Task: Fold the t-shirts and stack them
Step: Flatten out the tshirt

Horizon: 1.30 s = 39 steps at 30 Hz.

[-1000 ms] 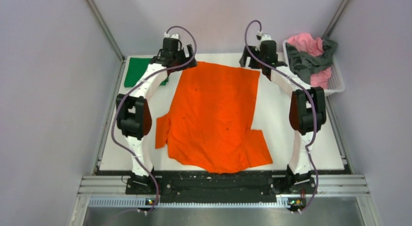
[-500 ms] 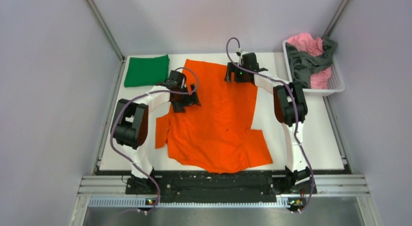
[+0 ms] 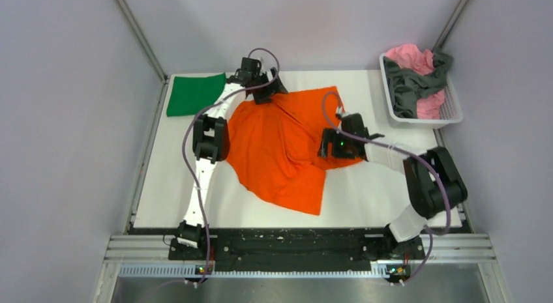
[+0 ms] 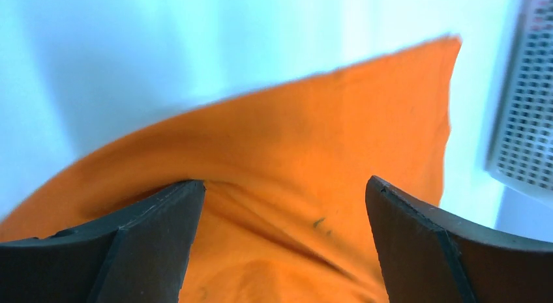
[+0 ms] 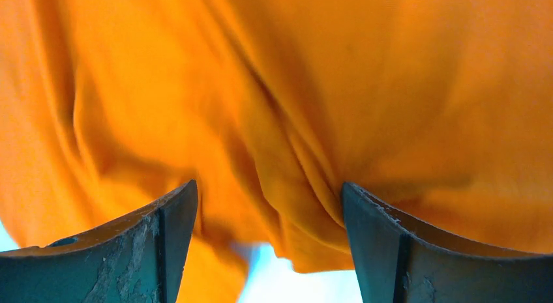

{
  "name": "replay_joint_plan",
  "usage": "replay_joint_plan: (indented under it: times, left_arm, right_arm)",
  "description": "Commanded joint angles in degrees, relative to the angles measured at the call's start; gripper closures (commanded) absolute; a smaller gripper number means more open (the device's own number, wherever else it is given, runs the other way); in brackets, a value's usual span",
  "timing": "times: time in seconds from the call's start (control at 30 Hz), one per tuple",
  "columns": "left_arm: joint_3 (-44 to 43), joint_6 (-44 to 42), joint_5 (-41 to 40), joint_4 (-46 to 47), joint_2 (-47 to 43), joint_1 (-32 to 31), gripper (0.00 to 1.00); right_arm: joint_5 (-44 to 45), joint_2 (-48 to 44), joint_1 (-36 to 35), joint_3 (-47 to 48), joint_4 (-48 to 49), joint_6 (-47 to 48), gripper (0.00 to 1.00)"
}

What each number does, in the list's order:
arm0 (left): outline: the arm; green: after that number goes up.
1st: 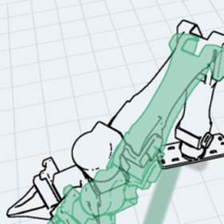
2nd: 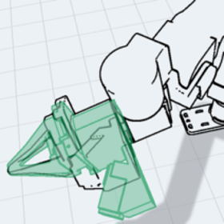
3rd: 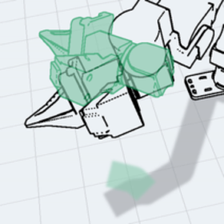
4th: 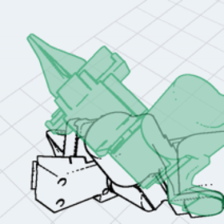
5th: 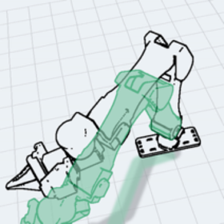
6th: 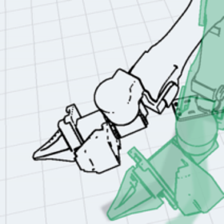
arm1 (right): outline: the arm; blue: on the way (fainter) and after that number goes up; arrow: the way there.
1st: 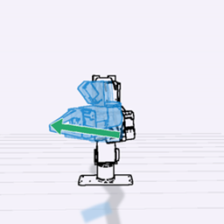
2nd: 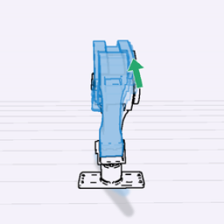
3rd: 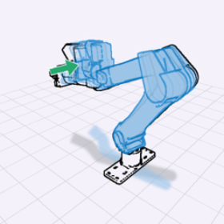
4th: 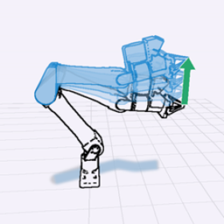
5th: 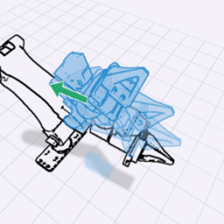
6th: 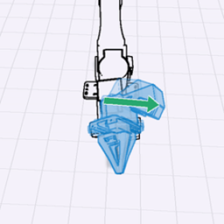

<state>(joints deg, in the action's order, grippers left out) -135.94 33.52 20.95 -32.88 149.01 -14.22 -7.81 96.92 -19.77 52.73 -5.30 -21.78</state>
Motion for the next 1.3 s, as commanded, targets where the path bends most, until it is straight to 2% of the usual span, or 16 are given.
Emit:
replay_joint_plan:
  times: [0.0, 0.1, 0.17, 0.23, 0.3, 0.43, 0.5, 0.57, 0.73, 0.97, 1.27]
  left_arm:
    - [-3.51, 2.7, 8.68, 10.79, 4.36, -5.16, 0.01]
    - [-3.93, 0.15, 11.49, 12.93, 3.22, -8.14, 0.01]
    - [-2.98, -3.01, 12.97, 11.62, 0.68, -9.02, 0.01]
    - [0.83, -4.73, 14.81, 11.27, -3.49, -8.87, 0.01]
    - [6.04, -7.26, 14.8, 10.79, -9.17, -8.57, 0.01]
    - [19.97, -12.99, 4.21, 8.79, -22.81, -8.21, 0.01]
    - [26.13, -12.14, -1.91, 10.06, -28.53, -7.34, 0.01]
    - [28.58, -9.24, -5.65, 10.5, -30.1, -5.41, 0.01]
    - [26.46, -4.11, -6.93, 13.25, -25.06, -0.19, 0.01]
    - [9.71, -2.86, -5.63, 15.09, -11.6, 0.97, 0.01]
    - [7.75, 0.09, -5.22, 18.57, -4.22, 0.47, 0.01]
  right_arm:
    - [-8.82, -9.67, -10.41, -7.91, -13.03, -2.7, 0.2]
    - [-10.96, -12.52, -15.2, -5.64, -18.92, -0.91, 0.2]
    - [-7.69, -13.65, -14.96, -2.59, -20.87, 0.23, 0.19]
    - [-3.82, -13.86, -13.58, 1.39, -22.33, 2.42, 0.17]
    - [-3.63, -13.89, -10.85, 5.1, -22.98, 3.41, 0.17]
    - [-3.51, -13.23, -3.61, 6.79, -17.79, 1.86, 0.15]
    - [-3.24, -11.06, -0.2, 7.73, -15.77, 0.28, 0.15]
    - [-4.16, -8.2, 2.03, 8.93, -14.06, -0.1, 0.15]
    - [-0.72, -2.19, 2.49, 11.99, -12.7, 2.13, 0.15]
    - [1.98, 2.85, 3.86, 14.07, -11.99, 1.38, 0.15]
    - [2.58, 2.32, 8.46, 10.31, -10.26, -3.22, 0.16]
